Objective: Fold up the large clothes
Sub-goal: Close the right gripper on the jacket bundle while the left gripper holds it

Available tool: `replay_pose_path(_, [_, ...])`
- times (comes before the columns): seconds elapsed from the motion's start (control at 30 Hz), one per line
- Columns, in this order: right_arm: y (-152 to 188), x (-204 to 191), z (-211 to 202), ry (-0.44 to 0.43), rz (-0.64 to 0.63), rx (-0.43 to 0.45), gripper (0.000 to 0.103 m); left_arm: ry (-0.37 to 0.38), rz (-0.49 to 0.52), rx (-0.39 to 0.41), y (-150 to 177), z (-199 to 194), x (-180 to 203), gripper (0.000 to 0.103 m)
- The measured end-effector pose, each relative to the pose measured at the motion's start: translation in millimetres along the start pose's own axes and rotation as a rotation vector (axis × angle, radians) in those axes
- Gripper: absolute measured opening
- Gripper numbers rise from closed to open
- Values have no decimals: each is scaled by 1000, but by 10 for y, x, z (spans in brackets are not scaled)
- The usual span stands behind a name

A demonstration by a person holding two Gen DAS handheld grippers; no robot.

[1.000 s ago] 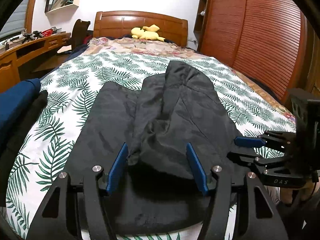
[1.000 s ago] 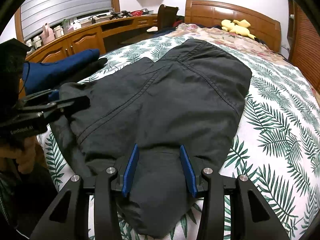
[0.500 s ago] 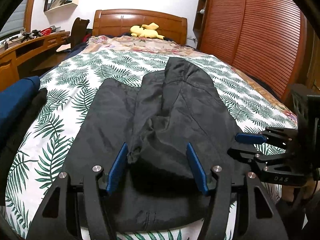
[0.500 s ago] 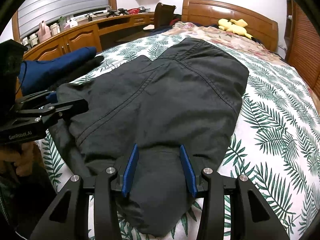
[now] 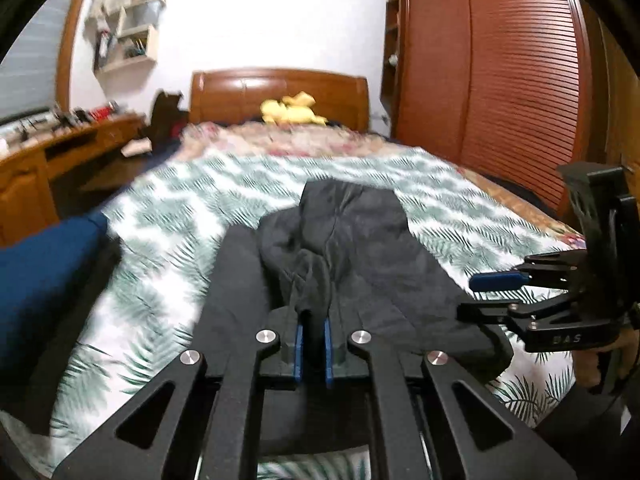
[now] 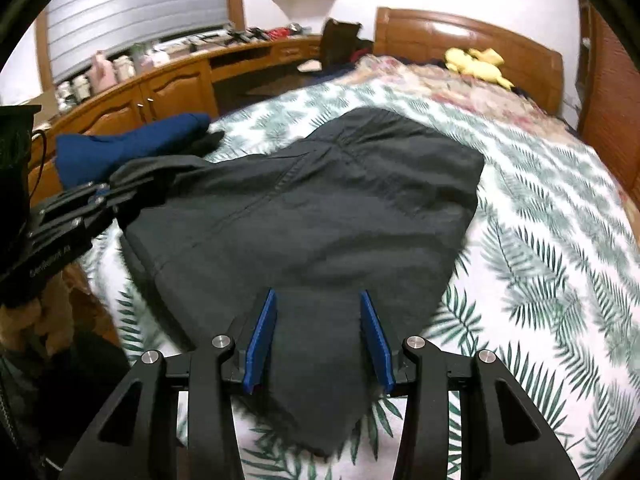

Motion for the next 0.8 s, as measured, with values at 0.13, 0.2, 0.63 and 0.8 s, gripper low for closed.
replay_pose_path(0.13, [-99, -202, -117, -79, -24, 21, 45, -81, -36, 2, 9, -289, -345, 8])
replay_pose_path(0.2, [-72, -346, -85, -118, -45, 9, 45, -114, -71, -29, 123, -348, -558, 8])
replay_pose_path(0.63, [-18, -205, 191, -134, -70, -17, 45, -153, -111, -160, 665, -143, -770, 8])
replay_pose_path(0.8, [-243, 274, 725, -44, -16, -30, 45, -170, -84, -192, 655, -99, -751, 8])
Point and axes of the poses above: each gripper's, at about its wrist camera, not at the fingertips, and z roughly the way its jaws point, x to its right, y to its underside, the point moved 9 cm from there along z, roughly the way its jaws point, and after that the axes turned 14 degrees about y, right-handed, at the moved point
